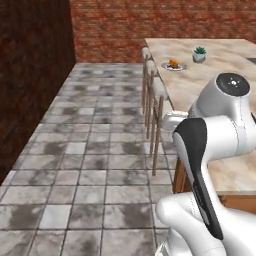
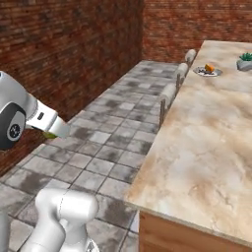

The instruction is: Take the cheese, fish, and lemon from the fridge and place them on the plate on the dining counter to create an appetizer plate.

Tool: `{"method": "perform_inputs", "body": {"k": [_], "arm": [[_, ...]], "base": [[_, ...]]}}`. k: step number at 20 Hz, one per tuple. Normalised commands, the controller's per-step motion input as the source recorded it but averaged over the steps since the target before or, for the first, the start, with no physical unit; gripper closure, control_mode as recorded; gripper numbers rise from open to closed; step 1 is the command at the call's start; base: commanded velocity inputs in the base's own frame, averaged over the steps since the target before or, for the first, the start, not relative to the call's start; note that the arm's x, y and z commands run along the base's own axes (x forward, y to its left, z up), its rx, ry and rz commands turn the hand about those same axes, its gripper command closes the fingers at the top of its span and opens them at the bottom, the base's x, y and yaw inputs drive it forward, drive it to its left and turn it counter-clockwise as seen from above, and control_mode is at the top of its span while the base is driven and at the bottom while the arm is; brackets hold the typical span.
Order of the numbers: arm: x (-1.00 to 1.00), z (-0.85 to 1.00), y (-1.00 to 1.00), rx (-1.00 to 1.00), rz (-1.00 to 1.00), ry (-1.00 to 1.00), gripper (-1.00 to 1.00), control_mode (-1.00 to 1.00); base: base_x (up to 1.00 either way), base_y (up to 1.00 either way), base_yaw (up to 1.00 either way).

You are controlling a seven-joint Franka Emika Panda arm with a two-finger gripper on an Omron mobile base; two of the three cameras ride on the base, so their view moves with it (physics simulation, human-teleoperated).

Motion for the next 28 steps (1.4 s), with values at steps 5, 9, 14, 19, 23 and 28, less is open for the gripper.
{"method": "perform_inputs", "body": {"k": [5, 9, 14, 19, 23, 28], "arm": [[0.0, 0.0, 0.0, 0.0, 0.0, 0.0, 1.0, 1.0], [0.0, 0.0, 0.0, 0.0, 0.0, 0.0, 1.0, 1.0], [0.0, 0.0, 0.0, 0.0, 0.0, 0.0, 1.0, 1.0], [0.0, 0.0, 0.0, 0.0, 0.0, 0.0, 1.0, 1.0], [0.0, 0.0, 0.0, 0.0, 0.0, 0.0, 1.0, 1.0], [0.0, 0.0, 0.0, 0.0, 0.0, 0.0, 1.0, 1.0]], "base": [[0.37, 0.52, -0.76], [0.51, 0.73, -0.67], [0.54, 0.86, -0.62], [0.57, 0.89, -0.61], [0.53, 0.98, -0.57], [0.27, 1.0, -0.5]]}}
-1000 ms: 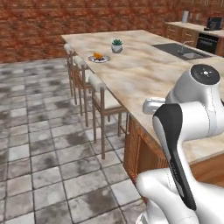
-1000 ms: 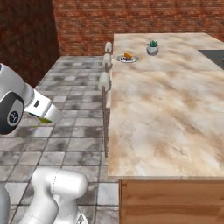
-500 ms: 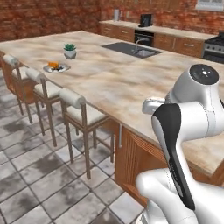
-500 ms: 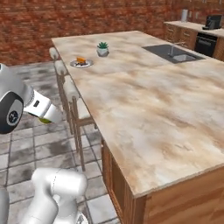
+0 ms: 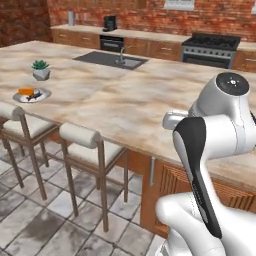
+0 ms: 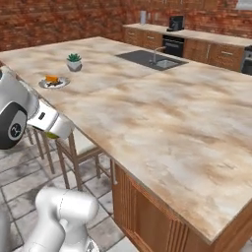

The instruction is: Take the cheese, fish, and lemon from the fridge and place them on the plate on the dining counter to create an appetizer plate.

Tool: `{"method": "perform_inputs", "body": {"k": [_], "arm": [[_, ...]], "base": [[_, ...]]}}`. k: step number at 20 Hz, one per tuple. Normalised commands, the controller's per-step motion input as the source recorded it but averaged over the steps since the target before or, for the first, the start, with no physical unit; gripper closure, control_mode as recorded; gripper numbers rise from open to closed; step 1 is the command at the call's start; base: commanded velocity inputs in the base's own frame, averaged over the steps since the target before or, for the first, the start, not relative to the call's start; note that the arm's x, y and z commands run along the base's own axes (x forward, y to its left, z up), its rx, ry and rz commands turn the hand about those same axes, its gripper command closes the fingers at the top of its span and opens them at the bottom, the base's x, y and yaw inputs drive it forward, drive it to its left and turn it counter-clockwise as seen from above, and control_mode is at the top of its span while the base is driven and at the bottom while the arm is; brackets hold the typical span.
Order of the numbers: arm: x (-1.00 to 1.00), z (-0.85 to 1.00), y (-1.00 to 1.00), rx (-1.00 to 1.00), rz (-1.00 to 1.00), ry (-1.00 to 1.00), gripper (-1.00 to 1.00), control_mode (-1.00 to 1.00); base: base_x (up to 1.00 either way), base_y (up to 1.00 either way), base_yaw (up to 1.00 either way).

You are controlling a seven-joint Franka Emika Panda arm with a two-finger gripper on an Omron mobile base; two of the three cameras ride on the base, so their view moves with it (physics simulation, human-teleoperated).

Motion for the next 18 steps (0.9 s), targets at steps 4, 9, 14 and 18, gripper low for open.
{"method": "perform_inputs", "body": {"k": [4, 9, 14, 18], "arm": [[0.0, 0.0, 0.0, 0.0, 0.0, 0.0, 1.0, 1.0], [0.0, 0.0, 0.0, 0.0, 0.0, 0.0, 1.0, 1.0], [0.0, 0.0, 0.0, 0.0, 0.0, 0.0, 1.0, 1.0], [0.0, 0.0, 0.0, 0.0, 0.0, 0.0, 1.0, 1.0]], "base": [[0.04, 1.0, -0.44], [0.0, 1.0, -0.41], [0.0, 1.0, -0.4], [0.0, 1.0, -0.37]]}}
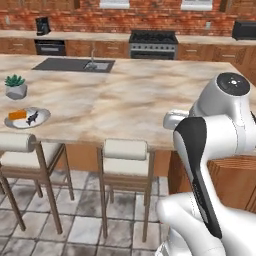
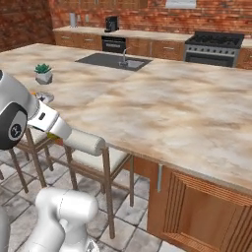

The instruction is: Take the cheese, fish, and lemon from the fridge and place them on the plate on the dining counter to create an appetizer plate.

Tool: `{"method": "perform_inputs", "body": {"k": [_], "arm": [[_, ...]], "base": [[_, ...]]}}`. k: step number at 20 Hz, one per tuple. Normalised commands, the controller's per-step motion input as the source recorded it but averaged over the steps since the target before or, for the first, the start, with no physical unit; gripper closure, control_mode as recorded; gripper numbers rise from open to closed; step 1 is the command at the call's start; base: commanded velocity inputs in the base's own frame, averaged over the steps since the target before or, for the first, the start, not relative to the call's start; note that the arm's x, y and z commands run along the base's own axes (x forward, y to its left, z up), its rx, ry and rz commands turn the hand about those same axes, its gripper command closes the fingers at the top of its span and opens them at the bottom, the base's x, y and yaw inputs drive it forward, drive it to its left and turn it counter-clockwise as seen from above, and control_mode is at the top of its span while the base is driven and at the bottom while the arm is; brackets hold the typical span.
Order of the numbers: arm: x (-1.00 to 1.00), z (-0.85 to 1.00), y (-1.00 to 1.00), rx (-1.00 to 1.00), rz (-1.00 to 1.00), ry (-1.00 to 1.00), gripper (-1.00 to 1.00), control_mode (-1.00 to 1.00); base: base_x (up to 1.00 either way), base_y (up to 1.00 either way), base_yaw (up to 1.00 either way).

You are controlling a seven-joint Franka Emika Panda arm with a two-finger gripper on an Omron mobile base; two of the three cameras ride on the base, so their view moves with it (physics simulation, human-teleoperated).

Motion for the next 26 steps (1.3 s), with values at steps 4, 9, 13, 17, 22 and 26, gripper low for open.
{"method": "perform_inputs", "body": {"k": [4, 9, 13, 17, 22, 26], "arm": [[0.0, 0.0, 0.0, 0.0, 0.0, 0.0, 1.0, 1.0], [0.0, 0.0, 0.0, 0.0, 0.0, 0.0, 1.0, 1.0], [0.0, 0.0, 0.0, 0.0, 0.0, 0.0, 1.0, 1.0], [0.0, 0.0, 0.0, 0.0, 0.0, 0.0, 1.0, 1.0], [0.0, 0.0, 0.0, 0.0, 0.0, 0.0, 1.0, 1.0], [0.0, 0.0, 0.0, 0.0, 0.0, 0.0, 1.0, 1.0]], "base": [[0.0, 1.0, -0.31], [0.0, 1.0, -0.28], [0.0, 1.0, -0.23], [0.02, 1.0, -0.18], [0.11, 1.0, -0.12], [0.37, 1.0, -0.07]]}}
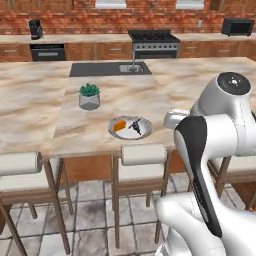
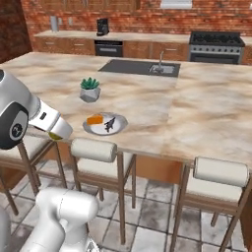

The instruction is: Take the cheese, fish, and lemon from the fridge and place them on the plate on the dining counter to create an appetizer plate.

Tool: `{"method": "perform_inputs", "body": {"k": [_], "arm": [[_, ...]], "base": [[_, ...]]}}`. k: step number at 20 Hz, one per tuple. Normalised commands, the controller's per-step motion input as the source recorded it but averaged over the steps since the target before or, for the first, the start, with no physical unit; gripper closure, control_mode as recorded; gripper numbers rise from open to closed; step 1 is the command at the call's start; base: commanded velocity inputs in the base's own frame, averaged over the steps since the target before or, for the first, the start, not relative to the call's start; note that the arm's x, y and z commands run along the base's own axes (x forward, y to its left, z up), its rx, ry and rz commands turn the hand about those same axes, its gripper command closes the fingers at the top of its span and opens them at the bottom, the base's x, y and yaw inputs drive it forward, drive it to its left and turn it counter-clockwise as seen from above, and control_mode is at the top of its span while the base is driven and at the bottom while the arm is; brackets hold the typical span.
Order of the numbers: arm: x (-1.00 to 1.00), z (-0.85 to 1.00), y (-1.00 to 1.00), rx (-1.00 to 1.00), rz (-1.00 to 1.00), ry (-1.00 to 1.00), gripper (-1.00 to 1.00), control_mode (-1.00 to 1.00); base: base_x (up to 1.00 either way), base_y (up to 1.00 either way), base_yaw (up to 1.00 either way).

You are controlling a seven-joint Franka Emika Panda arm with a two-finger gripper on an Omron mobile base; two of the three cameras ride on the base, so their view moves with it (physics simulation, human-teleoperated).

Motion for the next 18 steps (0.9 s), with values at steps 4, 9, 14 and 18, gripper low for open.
{"method": "perform_inputs", "body": {"k": [4, 9, 14, 18], "arm": [[0.0, 0.0, 0.0, 0.0, 0.0, 0.0, 1.0, 1.0], [0.0, 0.0, 0.0, 0.0, 0.0, 0.0, 1.0, 1.0], [0.13, -0.05, 0.0, 0.0, -0.03, 0.0, 1.0, -1.0], [0.1, -0.44, 0.0, 0.0, -0.04, 0.0, 1.0, -1.0]], "base": [[0.58, 0.73, -0.04], [0.85, 0.09, -0.05], [0.4, 0.0, -0.05], [0.0, 0.0, 0.0]]}}
